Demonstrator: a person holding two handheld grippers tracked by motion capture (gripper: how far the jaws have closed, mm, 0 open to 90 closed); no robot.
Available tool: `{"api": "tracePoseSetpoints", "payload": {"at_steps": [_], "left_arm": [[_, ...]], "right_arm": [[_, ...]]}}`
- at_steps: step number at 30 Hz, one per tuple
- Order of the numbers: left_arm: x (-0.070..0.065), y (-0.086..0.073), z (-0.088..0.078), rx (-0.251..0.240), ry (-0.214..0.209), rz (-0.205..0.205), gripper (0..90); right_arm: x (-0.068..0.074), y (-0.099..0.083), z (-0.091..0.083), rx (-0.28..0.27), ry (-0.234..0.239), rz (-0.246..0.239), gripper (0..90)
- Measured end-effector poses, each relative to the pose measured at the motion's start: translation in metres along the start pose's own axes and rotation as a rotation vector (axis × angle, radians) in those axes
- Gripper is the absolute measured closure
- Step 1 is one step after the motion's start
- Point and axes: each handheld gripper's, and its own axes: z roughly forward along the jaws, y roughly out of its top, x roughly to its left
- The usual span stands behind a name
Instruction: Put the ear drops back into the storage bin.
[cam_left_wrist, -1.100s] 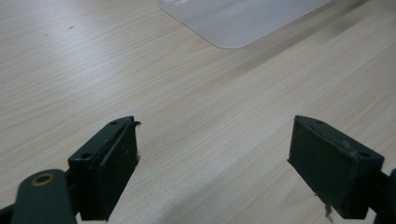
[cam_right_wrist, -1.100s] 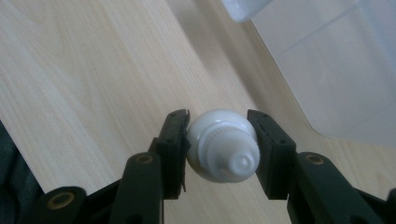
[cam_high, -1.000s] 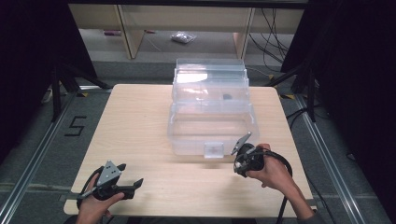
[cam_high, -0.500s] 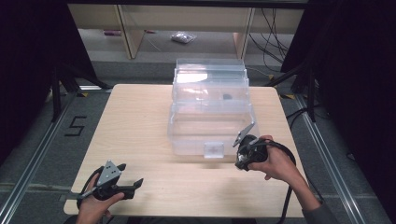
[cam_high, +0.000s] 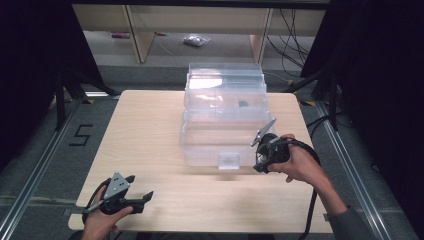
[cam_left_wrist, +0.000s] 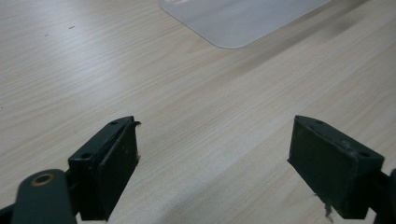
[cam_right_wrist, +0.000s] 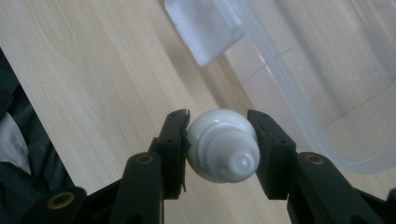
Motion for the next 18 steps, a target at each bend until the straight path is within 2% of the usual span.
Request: {"api": "tracePoseSetpoints", "payload": {"at_steps": [1,2,4,5,6,7,11,18], "left_arm": [[0.000,0.000,0.000,0.000,0.000,0.000,15.2],[0.000,0.000,0.000,0.000,0.000,0.000,15.2],[0.000,0.000,0.000,0.000,0.000,-0.001,15.2],[0.000,0.000,0.000,0.000,0.000,-0.001,15.2],[0.000,0.000,0.000,0.000,0.000,-0.001,15.2],[0.000,0.000,0.000,0.000,0.000,-0.002,15.2],[0.000,0.000,0.000,-0.001,-0.001,-0.002,15.2],[0.000,0.000,0.000,-0.001,-0.001,-0.003,15.2]], "right_arm": [[-0.002,0.001,-0.001,-0.005,0.002,-0.015,60.2],[-0.002,0.002,-0.003,0.002,-0.008,0.006,60.2],[-0.006,0.004,-0.006,-0.005,-0.003,-0.002,60.2],[-0.006,0.005,-0.007,-0.002,-0.005,0.011,60.2],[-0.009,0.006,-0.008,-0.005,-0.008,-0.005,60.2],[-0.009,0.007,-0.010,0.000,-0.015,0.014,60.2],[-0.015,0.011,-0.015,0.001,-0.015,0.011,60.2],[-0.030,0.018,-0.021,0.009,-0.032,0.053,60.2]]}}
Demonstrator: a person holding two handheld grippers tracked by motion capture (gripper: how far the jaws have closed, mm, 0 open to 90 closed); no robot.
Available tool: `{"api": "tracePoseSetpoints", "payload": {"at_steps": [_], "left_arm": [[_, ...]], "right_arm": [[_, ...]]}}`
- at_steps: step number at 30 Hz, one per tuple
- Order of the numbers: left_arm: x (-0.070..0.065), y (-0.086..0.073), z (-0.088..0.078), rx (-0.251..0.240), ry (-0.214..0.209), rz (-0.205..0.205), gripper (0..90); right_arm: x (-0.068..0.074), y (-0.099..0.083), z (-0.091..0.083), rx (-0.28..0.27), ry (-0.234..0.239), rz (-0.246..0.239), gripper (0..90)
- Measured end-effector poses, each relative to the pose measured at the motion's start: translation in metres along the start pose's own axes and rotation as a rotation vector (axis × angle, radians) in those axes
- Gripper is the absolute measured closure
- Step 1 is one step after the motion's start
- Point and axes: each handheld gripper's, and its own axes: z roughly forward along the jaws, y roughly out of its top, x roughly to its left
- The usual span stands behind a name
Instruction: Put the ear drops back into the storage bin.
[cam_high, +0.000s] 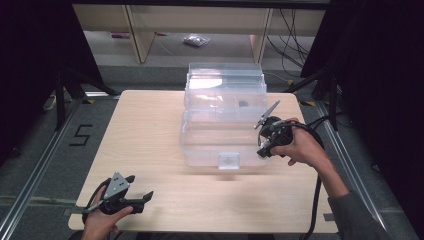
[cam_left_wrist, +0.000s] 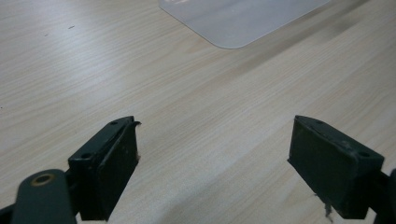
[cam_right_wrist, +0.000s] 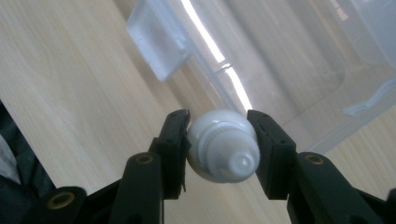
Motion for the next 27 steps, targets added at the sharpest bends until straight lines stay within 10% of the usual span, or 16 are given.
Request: {"api": "tracePoseSetpoints", "payload": {"at_steps": [27], "left_arm": [[0.000,0.000,0.000,0.002,0.002,0.001,15.2]], "right_arm": [[-0.054,0.025,0.035,0.058,-0.019,0.108,60.1]]}}
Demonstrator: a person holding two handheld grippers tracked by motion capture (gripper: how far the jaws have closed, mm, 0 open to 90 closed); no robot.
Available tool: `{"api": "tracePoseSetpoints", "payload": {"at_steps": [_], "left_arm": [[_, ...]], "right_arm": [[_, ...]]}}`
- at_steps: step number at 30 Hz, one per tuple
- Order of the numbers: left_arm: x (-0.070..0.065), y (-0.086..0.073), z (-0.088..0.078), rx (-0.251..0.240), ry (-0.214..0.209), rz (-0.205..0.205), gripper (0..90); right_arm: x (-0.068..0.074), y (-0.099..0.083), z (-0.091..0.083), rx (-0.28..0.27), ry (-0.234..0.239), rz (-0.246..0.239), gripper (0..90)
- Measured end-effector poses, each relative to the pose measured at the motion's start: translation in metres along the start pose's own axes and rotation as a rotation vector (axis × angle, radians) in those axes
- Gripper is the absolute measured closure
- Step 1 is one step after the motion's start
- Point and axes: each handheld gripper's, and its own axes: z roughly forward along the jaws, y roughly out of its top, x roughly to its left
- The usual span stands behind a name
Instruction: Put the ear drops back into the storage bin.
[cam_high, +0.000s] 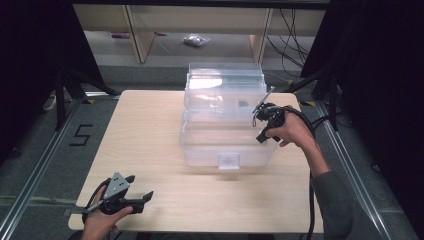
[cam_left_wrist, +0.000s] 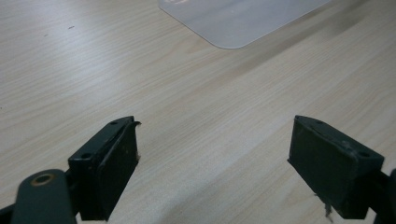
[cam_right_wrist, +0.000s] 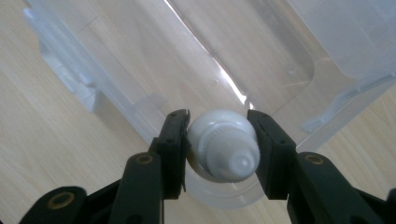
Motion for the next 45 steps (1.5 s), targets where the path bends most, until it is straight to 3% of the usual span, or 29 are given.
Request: {"api": "tracePoseSetpoints", "payload": {"at_steps": [9,15,16,19,20,23,25,28,33,34,35,36,39,40,42,44,45], "left_arm": [[0.000,0.000,0.000,0.000,-0.001,0.002,15.2],[0.000,0.000,0.000,-0.006,-0.003,-0.002,15.2],[0.000,0.000,0.001,-0.014,-0.006,-0.009,15.2],[0.000,-0.001,0.001,-0.014,-0.005,-0.008,15.2],[0.000,0.000,0.000,-0.008,-0.004,-0.002,15.2],[0.000,0.000,0.000,-0.007,-0.005,0.000,15.2],[0.000,0.000,0.001,-0.007,-0.005,0.000,15.2],[0.000,0.000,0.001,-0.010,-0.009,-0.001,15.2],[0.000,0.000,0.001,-0.009,-0.006,-0.001,15.2],[0.000,-0.001,0.001,-0.010,-0.009,-0.001,15.2],[0.001,-0.001,0.001,-0.011,-0.010,-0.001,15.2],[0.000,0.000,0.001,-0.009,-0.006,-0.001,15.2],[0.001,-0.001,0.001,-0.011,-0.010,-0.001,15.2],[0.000,-0.001,0.001,-0.011,-0.010,-0.002,15.2],[0.000,-0.001,0.001,-0.010,-0.010,-0.002,15.2],[0.001,-0.001,0.001,-0.011,-0.009,-0.003,15.2],[0.001,-0.001,0.001,-0.011,-0.009,-0.003,15.2]], "right_arm": [[-0.010,0.005,0.020,0.031,0.012,0.040,60.2],[-0.013,0.010,0.031,0.049,0.009,0.041,60.2],[-0.015,0.011,0.033,0.051,0.007,0.018,60.2],[-0.013,0.012,0.038,0.063,0.015,0.061,60.2],[-0.015,0.012,0.040,0.053,0.017,0.044,60.2],[-0.014,0.012,0.048,0.071,0.022,0.075,60.2],[-0.017,0.011,0.053,0.072,0.026,0.060,60.1],[-0.016,0.013,0.056,0.096,0.023,0.085,60.1],[-0.018,0.014,0.063,0.115,0.026,0.076,60.2],[-0.017,0.015,0.064,0.121,0.027,0.097,60.1],[-0.019,0.014,0.066,0.117,0.034,0.070,60.1],[-0.017,0.015,0.067,0.133,0.035,0.108,60.1],[-0.016,0.014,0.072,0.154,0.035,0.131,60.1],[-0.017,0.013,0.074,0.159,0.032,0.114,60.1],[-0.015,0.013,0.076,0.165,0.029,0.126,60.1],[-0.018,0.013,0.080,0.172,0.008,0.054,60.1],[-0.018,0.013,0.080,0.172,0.008,0.054,60.1]]}}
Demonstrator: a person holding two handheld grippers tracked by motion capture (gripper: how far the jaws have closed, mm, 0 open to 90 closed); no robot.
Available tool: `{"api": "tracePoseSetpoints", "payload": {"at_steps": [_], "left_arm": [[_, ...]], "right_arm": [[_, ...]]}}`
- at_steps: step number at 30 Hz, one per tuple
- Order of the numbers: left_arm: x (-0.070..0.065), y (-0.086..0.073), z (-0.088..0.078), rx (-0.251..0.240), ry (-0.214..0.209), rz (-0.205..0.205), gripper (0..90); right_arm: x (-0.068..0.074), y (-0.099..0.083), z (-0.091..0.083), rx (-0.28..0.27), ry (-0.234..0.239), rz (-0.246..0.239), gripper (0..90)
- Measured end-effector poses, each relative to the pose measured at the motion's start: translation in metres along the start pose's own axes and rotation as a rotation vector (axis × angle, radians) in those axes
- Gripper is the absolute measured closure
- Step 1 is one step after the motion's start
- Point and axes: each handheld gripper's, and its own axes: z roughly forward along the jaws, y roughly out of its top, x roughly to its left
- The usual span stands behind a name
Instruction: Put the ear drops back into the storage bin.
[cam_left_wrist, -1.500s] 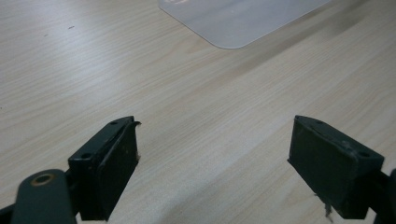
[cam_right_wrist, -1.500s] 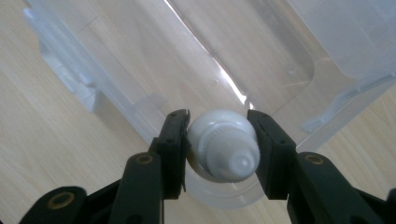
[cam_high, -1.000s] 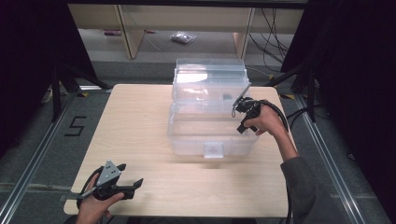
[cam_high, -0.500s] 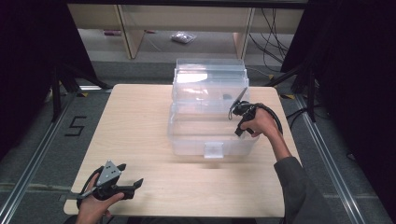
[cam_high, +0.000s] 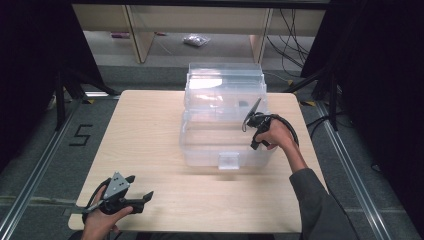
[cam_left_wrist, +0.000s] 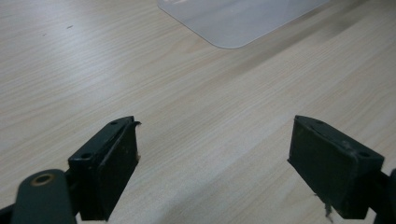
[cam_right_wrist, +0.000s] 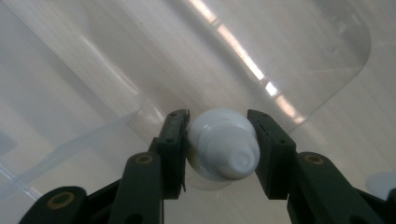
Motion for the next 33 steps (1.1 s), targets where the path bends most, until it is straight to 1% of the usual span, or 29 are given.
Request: {"api": "tracePoseSetpoints", "payload": {"at_steps": [1,2,3,4,5,6,7,8,9,10,11,12,13,14,16,19,20,22,23,24,25,26,27,28,29,30,31,32,33], "left_arm": [[0.000,0.000,0.000,0.002,0.002,0.000,15.2],[0.000,0.000,0.000,0.002,0.003,0.001,15.2],[-0.001,0.000,0.000,-0.003,0.002,-0.005,15.2],[-0.001,0.000,0.000,-0.003,0.002,-0.005,15.2],[-0.001,0.000,0.000,-0.003,0.001,-0.006,15.2],[0.000,0.000,0.000,0.001,0.002,0.000,15.2],[-0.001,0.000,0.000,-0.003,0.002,-0.005,15.2],[0.000,0.000,0.000,0.001,0.003,0.000,15.2],[0.000,0.000,0.000,0.000,0.004,-0.001,15.1],[0.000,0.000,0.000,0.000,0.003,-0.001,15.2],[0.000,0.000,0.000,-0.003,0.002,-0.004,15.2],[0.000,0.000,0.000,0.002,0.003,0.001,15.2],[0.000,0.000,0.000,0.002,0.003,0.001,15.2],[0.000,0.000,0.000,0.002,0.003,0.001,15.2],[0.000,0.000,0.000,0.002,0.003,0.001,15.2],[-0.001,0.000,0.000,-0.005,0.002,-0.005,15.2],[0.000,0.000,0.000,0.002,0.003,0.002,15.2],[0.000,0.000,0.000,0.001,0.003,0.001,15.2],[-0.001,0.000,0.000,-0.004,0.002,-0.004,15.2],[-0.001,0.000,0.000,-0.005,0.002,-0.005,15.2],[0.000,0.000,0.000,0.002,0.003,0.002,15.2],[0.000,0.000,0.000,0.002,0.003,0.002,15.2],[0.000,0.000,0.000,0.002,0.003,0.002,15.2],[0.000,0.000,0.000,0.001,0.003,0.002,15.2],[0.000,0.000,0.000,0.002,0.003,0.002,15.2],[0.000,0.000,0.000,0.003,0.003,0.002,15.2],[0.000,0.000,0.000,0.003,0.004,0.002,15.2],[0.000,0.000,0.000,0.003,0.003,0.002,15.2],[0.000,0.000,0.000,0.002,0.000,0.002,15.2]], "right_arm": [[0.002,0.001,0.001,0.015,0.011,0.029,60.1],[0.003,0.002,0.000,0.021,0.028,0.047,60.1],[0.005,0.002,0.001,0.018,0.011,0.055,60.1],[0.003,0.003,0.002,0.020,0.009,0.019,60.1],[0.004,0.003,0.002,0.022,0.014,0.036,60.1],[0.005,0.003,0.003,0.025,0.015,0.037,60.1],[0.003,0.003,0.004,0.016,0.012,0.019,60.1],[0.003,0.003,0.005,0.021,0.013,0.019,60.1],[0.002,0.003,0.006,0.019,0.009,0.000,60.1],[0.003,0.003,0.006,0.029,0.013,0.010,60.1],[0.004,0.003,0.007,0.030,0.005,0.015,60.1],[0.004,0.003,0.007,0.033,0.007,0.016,60.1],[0.005,0.004,0.006,0.046,0.004,0.031,60.1],[0.004,0.003,0.007,0.031,0.008,0.011,60.1],[0.005,0.003,0.007,0.044,0.012,0.026,60.1],[0.006,0.004,0.006,0.050,0.004,0.032,60.1],[0.007,0.004,0.007,0.048,0.007,0.032,60.0],[0.007,0.004,0.007,0.054,0.020,0.039,60.1],[0.007,0.004,0.008,0.051,0.007,0.032,60.1],[0.006,0.003,0.010,0.042,0.028,0.028,60.1],[0.005,0.003,0.011,0.038,0.015,0.013,60.1],[0.004,0.002,0.012,0.037,0.020,0.011,60.1],[0.003,0.002,0.013,0.036,0.020,0.000,60.1],[0.003,0.001,0.014,0.039,0.017,0.008,60.0],[0.005,0.002,0.013,0.055,0.016,0.037,60.0],[0.004,0.001,0.014,0.048,0.020,0.033,60.0],[0.002,0.000,0.015,0.037,0.024,0.002,60.0],[0.002,-0.001,0.016,0.044,0.029,0.014,59.9],[0.004,0.000,0.014,0.057,0.028,0.040,59.9]]}}
